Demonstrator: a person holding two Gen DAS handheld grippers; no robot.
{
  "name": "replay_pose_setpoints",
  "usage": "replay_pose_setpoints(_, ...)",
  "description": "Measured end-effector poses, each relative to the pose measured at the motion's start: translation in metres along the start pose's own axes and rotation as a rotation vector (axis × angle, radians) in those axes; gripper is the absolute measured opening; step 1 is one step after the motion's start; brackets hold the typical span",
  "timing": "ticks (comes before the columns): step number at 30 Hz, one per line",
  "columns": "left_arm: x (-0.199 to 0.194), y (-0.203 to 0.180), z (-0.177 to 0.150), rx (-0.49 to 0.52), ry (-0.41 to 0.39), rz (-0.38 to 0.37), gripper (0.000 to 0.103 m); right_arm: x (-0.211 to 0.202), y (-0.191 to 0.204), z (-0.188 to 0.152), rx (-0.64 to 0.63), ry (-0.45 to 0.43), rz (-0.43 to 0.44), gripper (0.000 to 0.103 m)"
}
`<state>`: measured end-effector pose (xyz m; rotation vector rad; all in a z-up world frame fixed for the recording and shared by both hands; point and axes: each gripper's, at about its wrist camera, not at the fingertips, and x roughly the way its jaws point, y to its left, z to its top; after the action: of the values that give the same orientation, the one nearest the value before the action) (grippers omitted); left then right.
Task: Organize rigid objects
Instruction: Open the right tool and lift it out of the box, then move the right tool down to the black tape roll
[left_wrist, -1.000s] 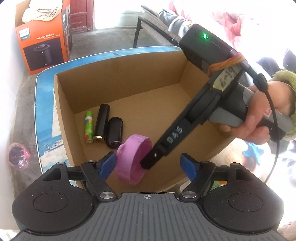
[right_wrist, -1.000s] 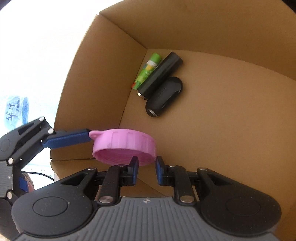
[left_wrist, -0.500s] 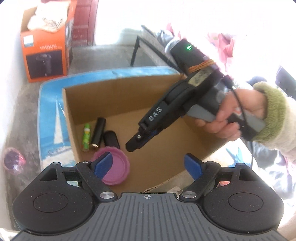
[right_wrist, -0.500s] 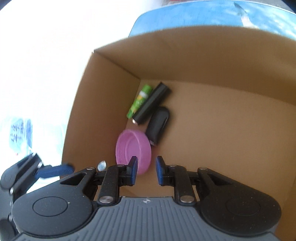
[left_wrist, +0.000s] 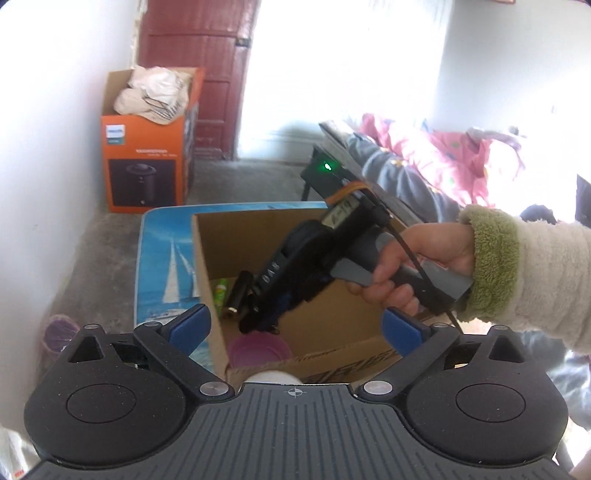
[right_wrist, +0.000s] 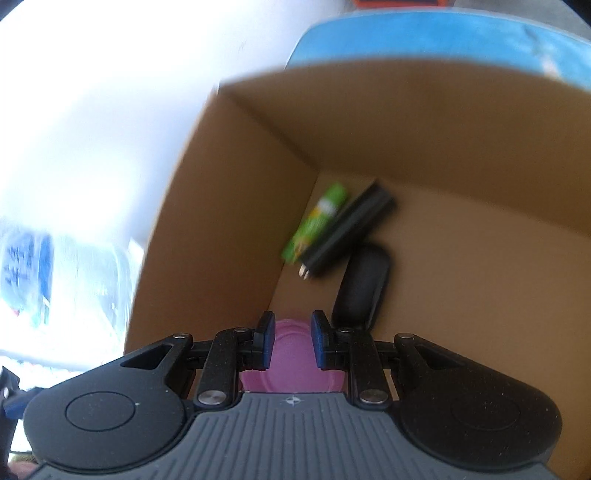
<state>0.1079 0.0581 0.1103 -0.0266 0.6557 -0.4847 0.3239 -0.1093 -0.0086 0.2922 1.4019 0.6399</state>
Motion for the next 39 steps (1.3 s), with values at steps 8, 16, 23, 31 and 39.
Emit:
replay_pose_setpoints(8,-0.019,0.002,-0.018,-0.04,-0.029,-0.015,0.101,-0.049,0.002,-0.02,0.002,-0.115,-0.01,0.023)
replay_pose_setpoints(16,-0.02,-0.023,-0.041,-0.037,-0.037,-0.105,0.103,-0.162,0.012,-0.128,-0.048,-0.452,0.047,0.023)
replay_pose_setpoints(23,0.013,-0.082,-0.075,0.096,0.057,-0.181,0.103,-0.188,0.002,-0.262,0.005,-0.677,0.009,0.023)
replay_pose_setpoints(31,0.066,-0.141,-0.116,0.21,0.172,-0.174,0.102,-0.128,-0.052,-0.328,0.203,-0.706,-0.135,0.024)
replay_pose_setpoints(39,0.094,-0.161,-0.127,0.264,0.172,-0.059,0.101,-0.101,-0.066,-0.318,0.11,-0.665,-0.203,0.023)
